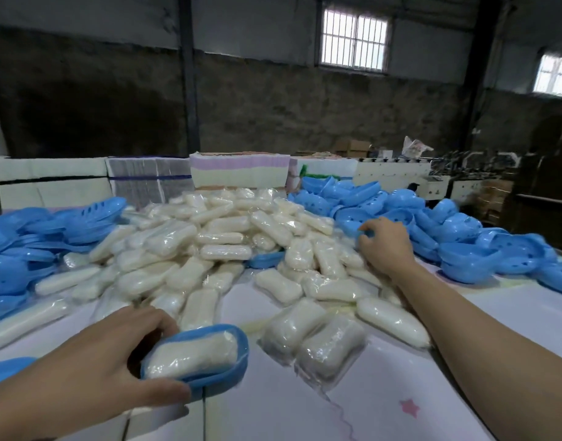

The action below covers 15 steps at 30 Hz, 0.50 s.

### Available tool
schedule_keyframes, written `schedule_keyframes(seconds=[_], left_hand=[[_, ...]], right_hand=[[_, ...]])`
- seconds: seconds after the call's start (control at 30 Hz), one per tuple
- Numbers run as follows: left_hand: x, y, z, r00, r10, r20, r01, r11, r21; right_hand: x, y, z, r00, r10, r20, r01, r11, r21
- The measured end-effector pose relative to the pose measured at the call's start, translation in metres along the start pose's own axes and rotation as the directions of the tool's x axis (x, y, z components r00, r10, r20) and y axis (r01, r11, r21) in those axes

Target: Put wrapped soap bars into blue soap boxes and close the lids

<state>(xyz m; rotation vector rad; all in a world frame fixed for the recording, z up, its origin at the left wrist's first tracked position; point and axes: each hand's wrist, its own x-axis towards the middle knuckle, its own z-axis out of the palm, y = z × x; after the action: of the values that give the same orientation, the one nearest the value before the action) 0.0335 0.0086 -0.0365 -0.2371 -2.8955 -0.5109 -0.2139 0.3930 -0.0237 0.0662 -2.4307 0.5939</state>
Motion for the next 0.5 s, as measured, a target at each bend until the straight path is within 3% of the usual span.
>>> schedule_keyframes(seconds=[0.17, 0.27, 0.3, 0.37, 0.43, 0.5], left_hand=[[0.000, 0.003, -0.003, 1.000, -0.027, 0.003, 0.027, 1.000, -0.004], [-0.001, 0.005, -0.005, 0.999, -0.026, 0.029, 0.026, 1.000, -0.013], [-0.002, 0.007, -0.006, 0.999, -0.017, 0.031, 0.018, 1.000, -0.021], [-0.006, 0.011, -0.006, 0.999, -0.007, 0.032, 0.009, 0.999, -0.042], [-0.007, 0.013, -0.005, 1.000, -0.010, 0.028, 0.012, 0.998, -0.055], [-0.008, 0.014, -0.004, 1.000, 0.001, 0.029, 0.001, 0.998, -0.058]], right_hand=[[-0.013, -0.039, -0.026, 0.970, -0.243, -0.010, 0.241, 0.955, 0.173], [-0.036, -0.081, -0.048, 0.940, -0.339, 0.039, 0.278, 0.827, 0.488], [-0.046, -0.096, -0.054, 0.927, -0.359, 0.114, 0.201, 0.728, 0.655], [-0.066, -0.122, -0.065, 0.847, -0.417, 0.330, -0.128, 0.443, 0.888], [-0.081, -0.138, -0.069, 0.674, -0.517, 0.527, -0.497, 0.210, 0.842], [-0.095, -0.146, -0.064, 0.516, -0.577, 0.633, -0.640, 0.232, 0.732]])
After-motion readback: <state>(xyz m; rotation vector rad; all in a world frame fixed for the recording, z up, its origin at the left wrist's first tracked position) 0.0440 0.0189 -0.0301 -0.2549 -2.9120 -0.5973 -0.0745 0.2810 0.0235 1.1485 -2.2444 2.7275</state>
